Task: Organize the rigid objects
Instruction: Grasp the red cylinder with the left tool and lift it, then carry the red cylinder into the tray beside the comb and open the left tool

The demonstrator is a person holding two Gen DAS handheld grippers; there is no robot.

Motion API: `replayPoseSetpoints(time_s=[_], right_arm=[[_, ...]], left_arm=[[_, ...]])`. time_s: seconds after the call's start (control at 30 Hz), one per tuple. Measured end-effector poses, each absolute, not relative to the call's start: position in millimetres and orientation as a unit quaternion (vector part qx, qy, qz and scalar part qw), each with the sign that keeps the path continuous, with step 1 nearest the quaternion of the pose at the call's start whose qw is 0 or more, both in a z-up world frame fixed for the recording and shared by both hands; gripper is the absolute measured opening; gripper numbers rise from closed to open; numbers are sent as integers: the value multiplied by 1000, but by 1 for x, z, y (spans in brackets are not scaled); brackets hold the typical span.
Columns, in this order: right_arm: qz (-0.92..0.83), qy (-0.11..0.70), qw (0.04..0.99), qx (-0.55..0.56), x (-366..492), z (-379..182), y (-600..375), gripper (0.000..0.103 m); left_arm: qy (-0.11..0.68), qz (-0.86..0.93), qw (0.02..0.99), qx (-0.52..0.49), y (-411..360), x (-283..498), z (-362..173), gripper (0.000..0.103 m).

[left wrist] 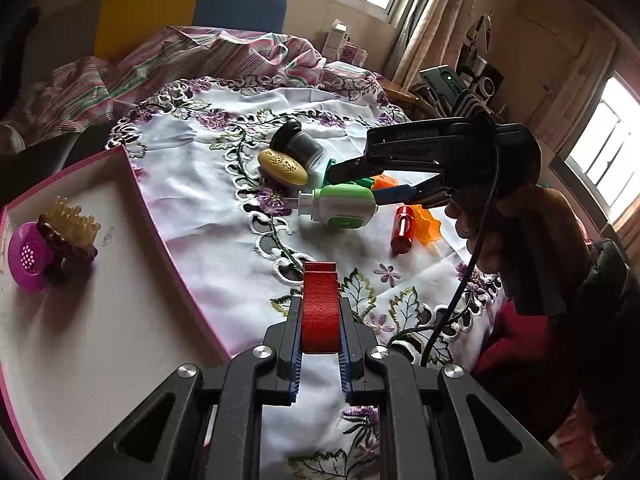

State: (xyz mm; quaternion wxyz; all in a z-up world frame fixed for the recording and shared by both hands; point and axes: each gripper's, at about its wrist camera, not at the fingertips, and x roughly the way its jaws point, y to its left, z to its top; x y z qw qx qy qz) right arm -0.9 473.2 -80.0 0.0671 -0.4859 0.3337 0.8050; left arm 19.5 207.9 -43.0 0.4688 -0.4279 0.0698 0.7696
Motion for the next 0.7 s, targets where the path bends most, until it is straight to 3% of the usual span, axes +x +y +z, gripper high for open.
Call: replayPoseSetpoints(time_s=[0.4, 0.7], right_arm=[[825, 265, 16, -499, -8, -73, 445, 68], [859, 154, 8, -489, -9, -61, 420, 81]], left_arm=[[51, 785, 438, -436, 182, 10, -44, 15], [39, 793, 421, -438, 166, 3, -45, 15]])
